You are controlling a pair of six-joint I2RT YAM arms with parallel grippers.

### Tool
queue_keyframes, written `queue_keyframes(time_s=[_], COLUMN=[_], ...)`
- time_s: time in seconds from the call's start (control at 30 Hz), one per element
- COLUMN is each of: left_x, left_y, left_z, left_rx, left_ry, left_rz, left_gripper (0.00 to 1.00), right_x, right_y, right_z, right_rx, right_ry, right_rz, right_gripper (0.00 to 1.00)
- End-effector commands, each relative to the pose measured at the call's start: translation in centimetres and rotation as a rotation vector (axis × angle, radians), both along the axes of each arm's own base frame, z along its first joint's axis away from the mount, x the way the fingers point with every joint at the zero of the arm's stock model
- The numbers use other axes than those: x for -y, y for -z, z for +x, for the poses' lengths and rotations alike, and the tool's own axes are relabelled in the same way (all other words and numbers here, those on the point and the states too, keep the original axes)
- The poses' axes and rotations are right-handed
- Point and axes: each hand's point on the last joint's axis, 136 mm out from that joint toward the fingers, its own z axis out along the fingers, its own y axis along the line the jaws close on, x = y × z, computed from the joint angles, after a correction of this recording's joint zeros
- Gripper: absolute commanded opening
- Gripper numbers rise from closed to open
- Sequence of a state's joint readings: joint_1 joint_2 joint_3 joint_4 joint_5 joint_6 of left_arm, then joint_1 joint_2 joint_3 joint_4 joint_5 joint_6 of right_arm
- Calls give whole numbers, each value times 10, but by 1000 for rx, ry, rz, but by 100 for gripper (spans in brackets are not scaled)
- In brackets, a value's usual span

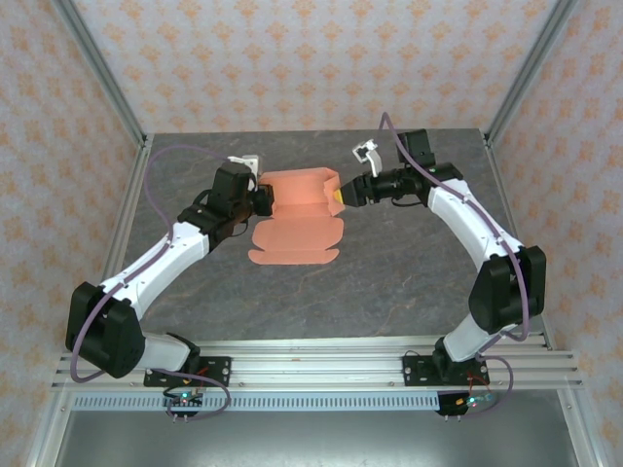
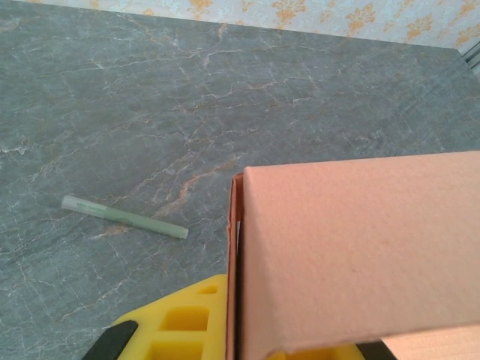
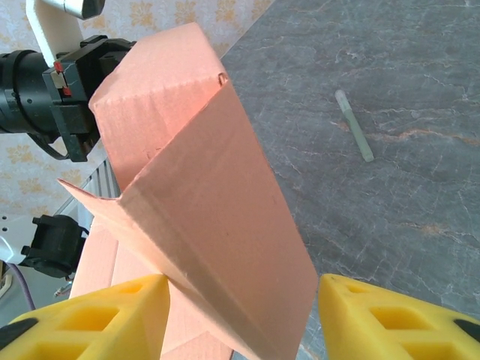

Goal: Fold the paper box

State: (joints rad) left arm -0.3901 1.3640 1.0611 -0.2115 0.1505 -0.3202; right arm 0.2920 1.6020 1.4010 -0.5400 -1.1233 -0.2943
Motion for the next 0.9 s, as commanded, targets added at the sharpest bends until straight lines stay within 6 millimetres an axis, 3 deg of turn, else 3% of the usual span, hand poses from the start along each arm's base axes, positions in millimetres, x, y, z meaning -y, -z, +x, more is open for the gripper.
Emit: queue_keyframes(time_s=[0.0, 0.27, 0.87], left_x=[5, 14, 34], left_y=[-17, -17, -16], left_z=[3, 3, 3], left_rx=[27, 14, -4], left_ry=[21, 41, 75], left_rz=[-28, -25, -5], left_gripper=[0, 0, 0], right_x=[-3, -3, 10], right_y=[-9, -11, -9], right_z=[3, 11, 30], right_rx=[58, 111, 274], right_ry=[-8, 67, 285], right_rz=[-11, -41, -199], right_gripper=[52, 46, 45])
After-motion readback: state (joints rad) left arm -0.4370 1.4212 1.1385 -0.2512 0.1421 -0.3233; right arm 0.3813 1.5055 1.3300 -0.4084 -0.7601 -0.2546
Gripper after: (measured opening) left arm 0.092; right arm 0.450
